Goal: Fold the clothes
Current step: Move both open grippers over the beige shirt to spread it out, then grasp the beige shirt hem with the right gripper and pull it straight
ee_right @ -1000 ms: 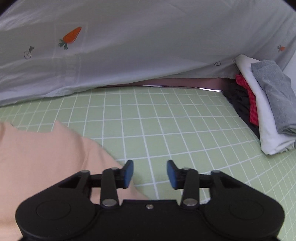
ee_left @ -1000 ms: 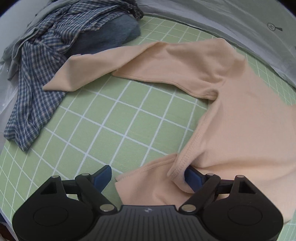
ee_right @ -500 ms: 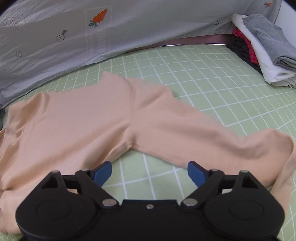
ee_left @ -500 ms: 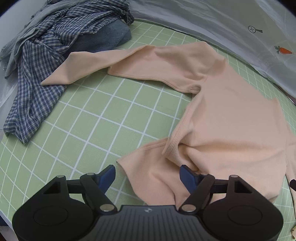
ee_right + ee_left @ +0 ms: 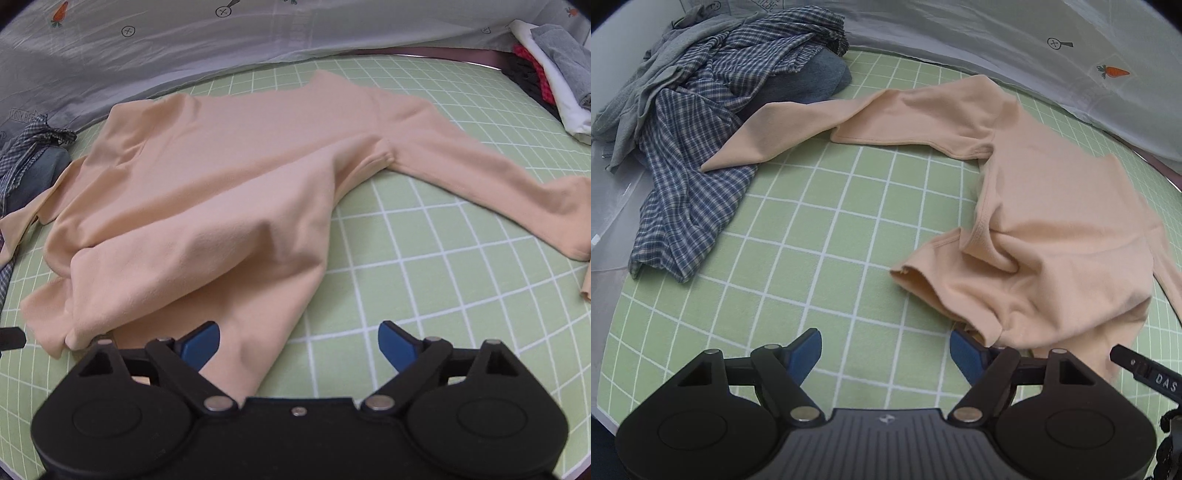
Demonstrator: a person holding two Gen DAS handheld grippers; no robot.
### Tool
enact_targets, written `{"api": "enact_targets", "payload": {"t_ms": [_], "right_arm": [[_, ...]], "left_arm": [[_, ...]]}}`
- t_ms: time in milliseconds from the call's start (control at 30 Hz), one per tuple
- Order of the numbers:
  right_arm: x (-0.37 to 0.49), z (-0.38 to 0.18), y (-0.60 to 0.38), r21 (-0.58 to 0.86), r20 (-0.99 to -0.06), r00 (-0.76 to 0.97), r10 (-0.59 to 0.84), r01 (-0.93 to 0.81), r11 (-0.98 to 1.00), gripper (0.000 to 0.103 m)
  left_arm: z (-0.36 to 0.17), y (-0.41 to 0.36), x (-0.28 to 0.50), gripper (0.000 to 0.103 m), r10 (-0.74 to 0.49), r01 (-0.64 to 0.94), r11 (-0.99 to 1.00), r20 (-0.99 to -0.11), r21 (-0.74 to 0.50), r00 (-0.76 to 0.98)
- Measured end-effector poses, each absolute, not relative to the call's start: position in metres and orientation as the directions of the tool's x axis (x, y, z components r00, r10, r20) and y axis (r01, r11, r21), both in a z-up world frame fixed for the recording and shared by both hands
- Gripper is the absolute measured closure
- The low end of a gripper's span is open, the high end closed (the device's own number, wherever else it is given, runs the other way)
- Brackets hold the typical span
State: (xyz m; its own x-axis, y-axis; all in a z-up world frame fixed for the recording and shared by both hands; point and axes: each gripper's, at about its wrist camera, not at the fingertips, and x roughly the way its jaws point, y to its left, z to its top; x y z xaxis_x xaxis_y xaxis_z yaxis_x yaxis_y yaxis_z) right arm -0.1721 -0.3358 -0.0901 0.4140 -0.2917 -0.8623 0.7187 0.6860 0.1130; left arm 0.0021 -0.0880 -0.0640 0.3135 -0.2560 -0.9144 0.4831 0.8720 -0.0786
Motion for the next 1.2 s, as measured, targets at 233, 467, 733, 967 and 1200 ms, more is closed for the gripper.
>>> {"api": "enact_targets", "payload": {"t_ms": [233,467,733,967,1200], "right_arm": [[-0.162,-0.103,-0.321,0.096,-0.868,0.373,-0.326,0.772,0.629,0.028],[-0.175,-0.090,-0.310,0.140,-0.833,0.462,-0.304,0.708,0.693,0.097],[-0.226,-0.049,-0.319,0.109,-0.764,0.506,-0.400,0.713,0.693,0.099],[-0.270,-0.051,-0.342,0.081,-0.779,0.457,-0.430,0.753,0.653,0.102],[-0.300,-0.057,-0.361,0.094,-0.797,0.421,-0.433,0.795,0.600,0.102]], "left_arm": [[-0.056,-0.046,-0.011,0.025,-0.242,0.496,0.868,-0.899,-0.032,0.365],[-0.056,-0.042,-0.019,0.025,-0.255,0.470,0.881,-0.897,-0.061,0.362],[-0.067,-0.072,-0.036,0.025,-0.304,0.435,0.888,-0.900,-0.149,0.312],[-0.078,-0.101,-0.045,0.025,-0.319,0.427,0.887,-0.902,-0.176,0.291],[-0.086,-0.110,-0.032,0.025,-0.263,0.390,0.910,-0.920,-0.137,0.290]]}}
